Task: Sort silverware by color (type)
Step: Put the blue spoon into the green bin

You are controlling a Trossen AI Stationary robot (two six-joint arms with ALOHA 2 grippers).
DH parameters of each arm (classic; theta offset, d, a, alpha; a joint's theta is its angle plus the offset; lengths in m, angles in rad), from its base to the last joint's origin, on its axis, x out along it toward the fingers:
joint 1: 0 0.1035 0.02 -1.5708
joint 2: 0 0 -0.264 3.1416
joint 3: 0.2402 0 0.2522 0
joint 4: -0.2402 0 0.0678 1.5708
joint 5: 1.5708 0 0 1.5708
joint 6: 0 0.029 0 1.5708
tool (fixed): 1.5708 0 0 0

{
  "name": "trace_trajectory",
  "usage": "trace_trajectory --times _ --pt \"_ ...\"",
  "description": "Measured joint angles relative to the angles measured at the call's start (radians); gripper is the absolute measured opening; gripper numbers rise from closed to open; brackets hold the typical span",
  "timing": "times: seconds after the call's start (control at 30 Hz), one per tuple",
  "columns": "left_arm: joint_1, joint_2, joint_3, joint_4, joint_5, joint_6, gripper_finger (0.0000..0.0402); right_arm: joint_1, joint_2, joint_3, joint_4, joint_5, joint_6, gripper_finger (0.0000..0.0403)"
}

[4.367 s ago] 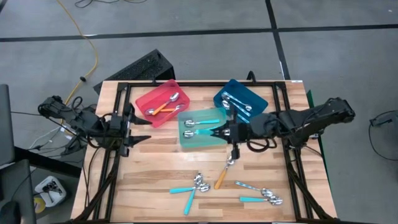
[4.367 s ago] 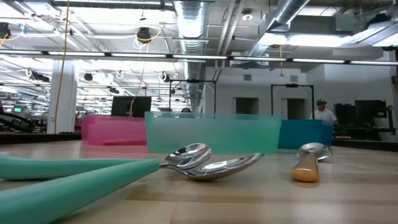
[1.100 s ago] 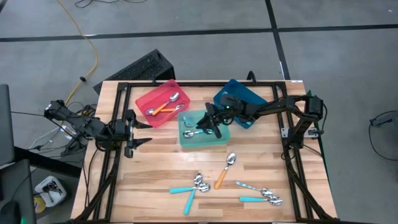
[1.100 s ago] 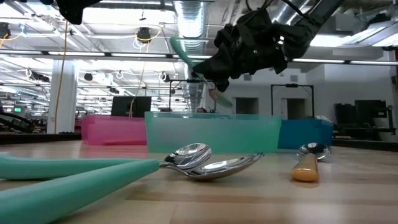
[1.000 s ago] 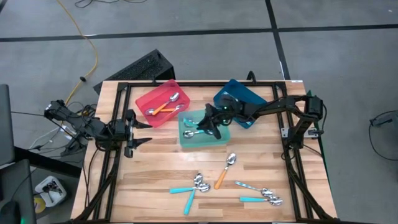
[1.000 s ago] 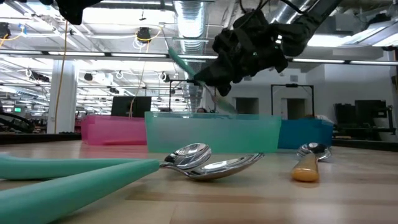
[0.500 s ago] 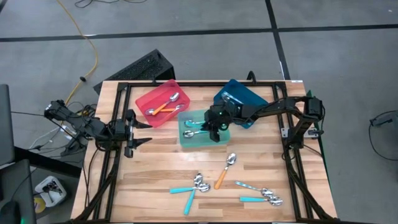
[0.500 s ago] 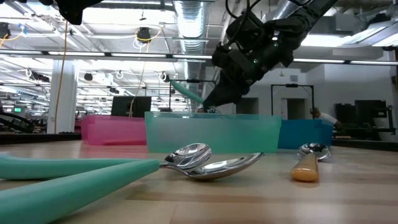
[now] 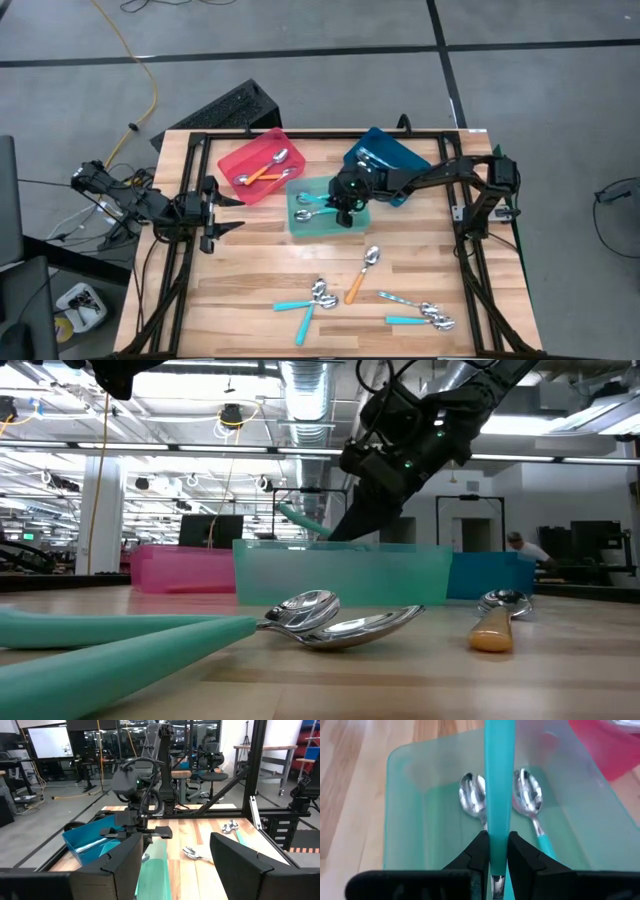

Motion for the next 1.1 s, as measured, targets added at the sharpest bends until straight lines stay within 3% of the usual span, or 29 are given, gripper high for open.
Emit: trace_trajectory --times 0.4,1.1 --pt "0.000 0.000 0.000 -0.019 -0.001 0.006 0.0218 0.000 0.098 0.117 -0.170 0.005 -0.027 0.0075" --pt "0.000 0.000 0.000 -0.025 -0.005 0.047 0.0218 0.007 0.095 0.116 -0.245 0.024 -0.025 0.0084"
